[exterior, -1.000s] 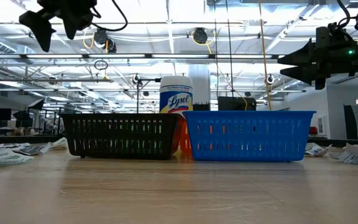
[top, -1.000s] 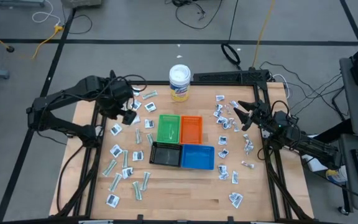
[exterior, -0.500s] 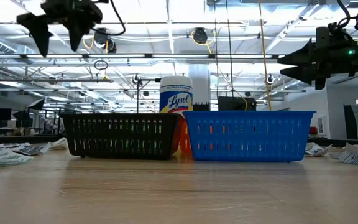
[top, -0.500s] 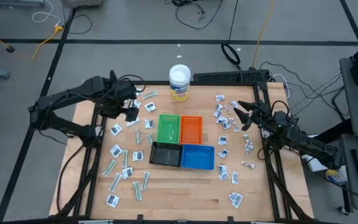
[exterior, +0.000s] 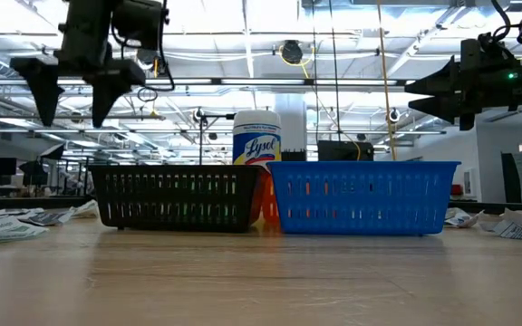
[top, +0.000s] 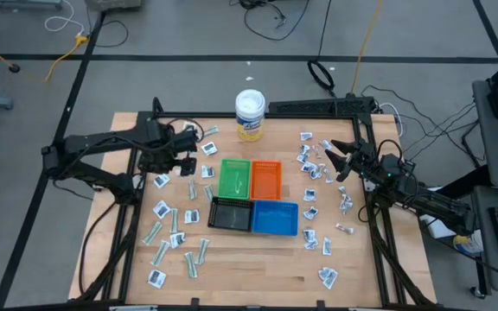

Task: Pick & Place First Aid Supplies
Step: Put the bandage pack into the green bin

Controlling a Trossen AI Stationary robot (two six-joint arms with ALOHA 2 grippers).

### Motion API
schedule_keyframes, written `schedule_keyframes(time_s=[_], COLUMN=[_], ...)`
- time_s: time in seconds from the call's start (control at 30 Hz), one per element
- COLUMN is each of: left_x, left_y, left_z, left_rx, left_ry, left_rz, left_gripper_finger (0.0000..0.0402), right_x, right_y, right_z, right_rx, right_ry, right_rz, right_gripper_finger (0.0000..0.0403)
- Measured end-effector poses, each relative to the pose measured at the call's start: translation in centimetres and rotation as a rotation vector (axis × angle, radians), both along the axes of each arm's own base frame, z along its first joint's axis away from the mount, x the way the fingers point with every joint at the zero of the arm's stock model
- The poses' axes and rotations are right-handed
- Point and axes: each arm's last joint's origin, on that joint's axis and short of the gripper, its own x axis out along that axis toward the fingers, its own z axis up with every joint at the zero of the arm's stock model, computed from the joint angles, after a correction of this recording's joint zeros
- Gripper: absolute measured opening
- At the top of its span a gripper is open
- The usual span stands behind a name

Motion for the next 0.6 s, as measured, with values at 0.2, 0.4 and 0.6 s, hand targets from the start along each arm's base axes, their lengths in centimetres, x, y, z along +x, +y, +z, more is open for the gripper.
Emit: schedule_keyframes(time_s=[0.2, 0.4, 0.6], left_x=[0.3, 1.1, 2.7], left_y=[-0.1, 0.3, 0.8], left_z=[-2.4, -4.5, -5.9], left_rx=[0.103, 0.137, 0.162], left_ry=[0.029, 0.118, 0.096], left_rz=[0.036, 0.059, 0.053], left_gripper_finger=[0.0365, 0.0365, 0.0365], right_x=[0.0, 0.0, 0.0], right_y=[0.0, 0.0, 0.0], right_z=[0.0, 0.0, 0.0], right_rx=[0.0, 0.0, 0.0], right_ry=[0.0, 0.0, 0.0], right_rz=[0.0, 0.0, 0.0], right_gripper_finger=[0.0242, 0.0242, 0.0242])
